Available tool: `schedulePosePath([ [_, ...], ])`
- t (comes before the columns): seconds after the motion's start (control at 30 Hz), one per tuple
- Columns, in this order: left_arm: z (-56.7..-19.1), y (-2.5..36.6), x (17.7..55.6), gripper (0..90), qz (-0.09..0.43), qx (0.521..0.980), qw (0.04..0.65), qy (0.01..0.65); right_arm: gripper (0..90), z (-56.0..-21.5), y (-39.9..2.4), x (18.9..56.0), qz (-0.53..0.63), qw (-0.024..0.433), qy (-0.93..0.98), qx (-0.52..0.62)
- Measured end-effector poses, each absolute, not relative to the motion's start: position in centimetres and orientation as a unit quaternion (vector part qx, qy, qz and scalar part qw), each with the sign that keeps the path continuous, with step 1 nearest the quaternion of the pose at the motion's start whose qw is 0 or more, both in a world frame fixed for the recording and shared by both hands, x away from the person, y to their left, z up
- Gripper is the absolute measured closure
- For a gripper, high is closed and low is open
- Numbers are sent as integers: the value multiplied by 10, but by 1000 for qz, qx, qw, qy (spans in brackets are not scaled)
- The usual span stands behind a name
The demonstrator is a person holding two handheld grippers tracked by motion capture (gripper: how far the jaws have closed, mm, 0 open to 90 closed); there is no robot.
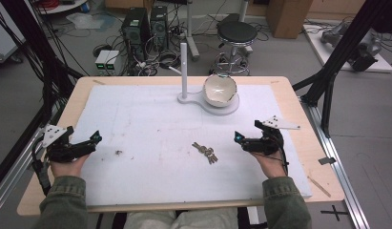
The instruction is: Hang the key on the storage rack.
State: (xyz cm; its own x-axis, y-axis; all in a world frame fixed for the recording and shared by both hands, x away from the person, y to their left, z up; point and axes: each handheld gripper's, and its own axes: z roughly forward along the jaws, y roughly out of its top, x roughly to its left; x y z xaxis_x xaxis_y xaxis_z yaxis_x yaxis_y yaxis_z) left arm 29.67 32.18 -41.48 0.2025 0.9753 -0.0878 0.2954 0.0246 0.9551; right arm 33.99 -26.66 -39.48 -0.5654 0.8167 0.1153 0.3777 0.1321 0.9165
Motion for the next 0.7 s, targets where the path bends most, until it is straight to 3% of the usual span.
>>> schedulePosePath([
  [0.7,-415,322,297,17,347,605,487,527,16,-392,-238,341,492,177,761,384],
])
